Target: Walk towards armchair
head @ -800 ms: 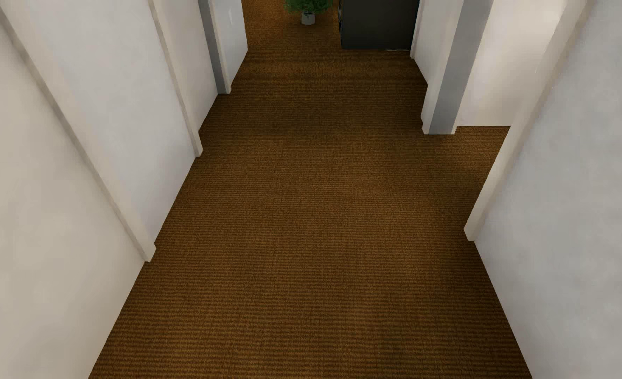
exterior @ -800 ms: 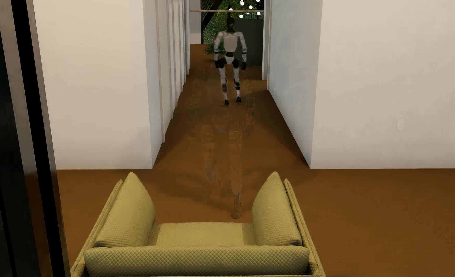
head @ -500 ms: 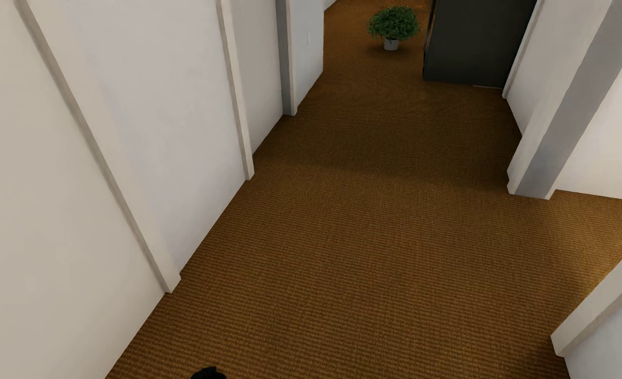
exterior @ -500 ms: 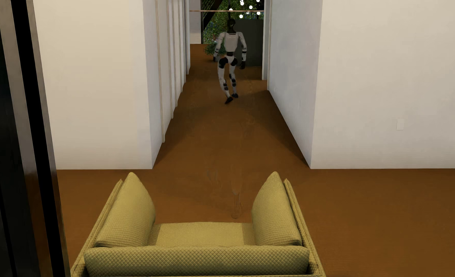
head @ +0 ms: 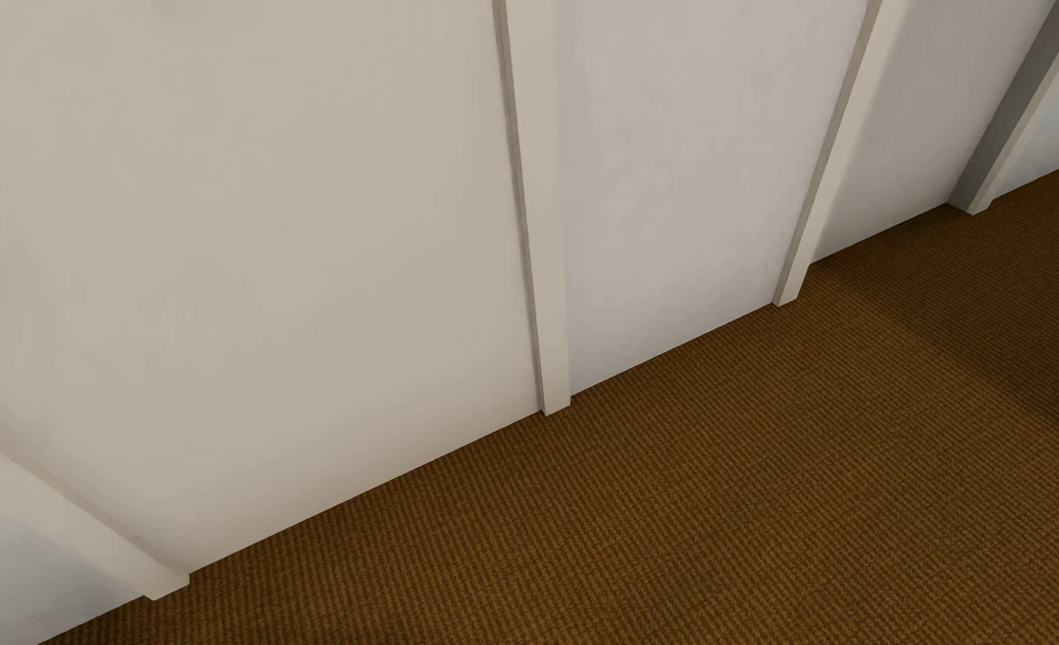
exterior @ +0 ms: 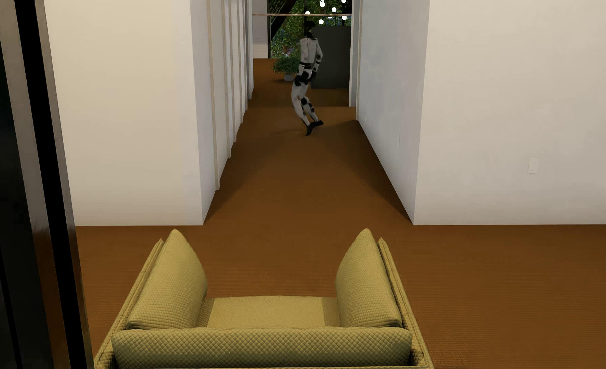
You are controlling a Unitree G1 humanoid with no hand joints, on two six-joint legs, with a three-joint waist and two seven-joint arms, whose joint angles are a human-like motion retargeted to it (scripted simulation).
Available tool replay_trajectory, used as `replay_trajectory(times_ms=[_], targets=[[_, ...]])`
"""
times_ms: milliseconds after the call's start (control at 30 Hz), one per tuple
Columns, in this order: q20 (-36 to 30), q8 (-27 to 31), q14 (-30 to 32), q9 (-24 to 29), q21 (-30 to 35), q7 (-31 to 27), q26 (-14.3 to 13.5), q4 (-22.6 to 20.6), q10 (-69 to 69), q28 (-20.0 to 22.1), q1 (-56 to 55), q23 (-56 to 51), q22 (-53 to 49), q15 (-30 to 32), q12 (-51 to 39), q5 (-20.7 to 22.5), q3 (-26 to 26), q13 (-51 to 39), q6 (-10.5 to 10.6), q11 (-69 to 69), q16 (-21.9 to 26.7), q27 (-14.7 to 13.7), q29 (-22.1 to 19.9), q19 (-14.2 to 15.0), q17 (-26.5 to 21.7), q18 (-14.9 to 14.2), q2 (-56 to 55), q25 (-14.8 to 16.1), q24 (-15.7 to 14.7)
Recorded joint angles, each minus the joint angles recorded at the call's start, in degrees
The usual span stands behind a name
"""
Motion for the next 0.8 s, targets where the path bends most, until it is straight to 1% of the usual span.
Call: replay_trajectory(times_ms=[67, 133, 233, 300, 367, 467, 567, 633, 667, 700, 767, 800], targets=[[1.2, 0.0, -3.4, 0.2, 0.9, 0.0, 0.0, 0.0, -1.1, 0.0, -1.5, 1.1, -0.6, -1.4, -1.0, -0.3, 1.2, -0.3, 0.1, 0.3, 0.2, 0.0, 0.0, 0.0, -1.0, 0.0, 0.6, 0.0, 0.0], [2.7, 0.0, -7.5, 0.7, 2.8, 0.0, 0.0, -0.7, -2.9, 0.0, -2.0, 1.7, -1.8, -2.5, -1.9, -1.2, 3.0, -0.7, -0.4, 0.8, 0.2, 0.0, 0.0, 0.0, -1.8, 0.0, 0.8, 0.0, 0.0], [3.5, 0.0, -12.9, 1.4, 4.3, 0.0, 0.0, -1.2, -4.9, 0.0, -3.8, -0.2, -3.4, -1.6, -2.4, -2.3, 4.5, -0.4, -0.4, 0.9, 0.0, 0.0, 0.0, 0.0, -1.4, 0.0, 1.0, 0.0, 0.0], [3.3, 0.0, -15.1, 1.5, 5.0, 0.0, 0.0, -1.5, -5.0, 0.0, -7.1, -1.4, -4.1, -1.1, -2.4, -2.6, 4.8, -0.4, -0.3, -0.3, -0.4, 0.0, 0.0, 0.0, -1.0, 0.0, 1.5, 0.0, 0.0], [2.8, 0.0, -15.5, 2.4, 7.1, 0.0, 0.0, -2.4, -4.7, 0.0, -10.0, -2.0, -3.3, -1.3, -2.8, -2.9, 5.9, -1.4, -0.5, -1.4, -0.9, 0.0, 0.0, 0.0, -0.6, 0.0, 2.1, 0.0, 0.0], [1.1, 0.0, -16.6, 3.7, 9.8, 0.0, 0.0, -3.3, -5.4, 0.0, -12.6, -4.2, -2.5, -2.0, -1.7, -2.8, 8.5, -4.1, -0.5, -3.0, -1.7, 0.0, 0.0, 0.0, -0.5, 0.0, 2.2, 0.0, 0.0], [-2.3, 0.0, -22.1, 4.4, 11.9, 0.0, 0.0, -3.0, -5.9, 0.0, -15.3, -10.2, -1.5, -2.7, 0.4, -3.7, 8.3, -6.3, -0.1, -1.8, -2.9, 0.0, 0.0, 0.0, -1.2, 0.0, 1.3, 0.0, 0.0], [-4.7, 0.0, -25.6, 4.7, 13.0, 0.0, 0.0, -2.2, -5.1, 0.0, -16.7, -14.1, -0.7, -3.3, 1.2, -4.5, 8.7, -6.4, -0.5, -1.2, -3.5, 0.0, 0.0, 0.0, -1.1, 0.0, 1.9, 0.0, 0.0], [-5.5, 0.0, -25.4, 4.5, 13.0, 0.0, 0.0, -1.3, -3.8, 0.0, -18.3, -15.6, -0.3, -3.3, 1.5, -4.4, 8.9, -5.9, -0.7, -1.6, -3.9, 0.0, 0.0, 0.0, -0.7, 0.0, 2.8, 0.0, 0.0], [-5.6, 0.0, -23.1, 4.5, 13.0, 0.0, 0.0, -0.6, -2.1, 0.0, -19.5, -16.5, -0.1, -2.8, 1.9, -4.4, 9.5, -5.2, -1.0, -2.6, -4.3, 0.0, 0.0, 0.0, -0.2, 0.0, 4.9, 0.0, 0.0], [-5.3, 0.0, -15.0, 4.1, 12.8, 0.0, 0.0, 0.8, 2.1, 0.0, -22.5, -17.1, -0.1, -1.1, 2.7, -3.2, 11.2, -3.7, -1.2, -5.7, -5.1, 0.0, 0.0, 0.0, 0.5, 0.0, 9.9, 0.0, 0.0], [-6.0, 0.0, -12.8, 3.8, 12.9, 0.0, 0.0, 1.1, 4.1, 0.0, -23.3, -16.6, -0.4, -0.3, 3.1, -2.9, 12.8, -2.9, -1.6, -6.6, -5.1, 0.0, 0.0, 0.0, 0.9, 0.0, 12.3, 0.0, 0.0]])
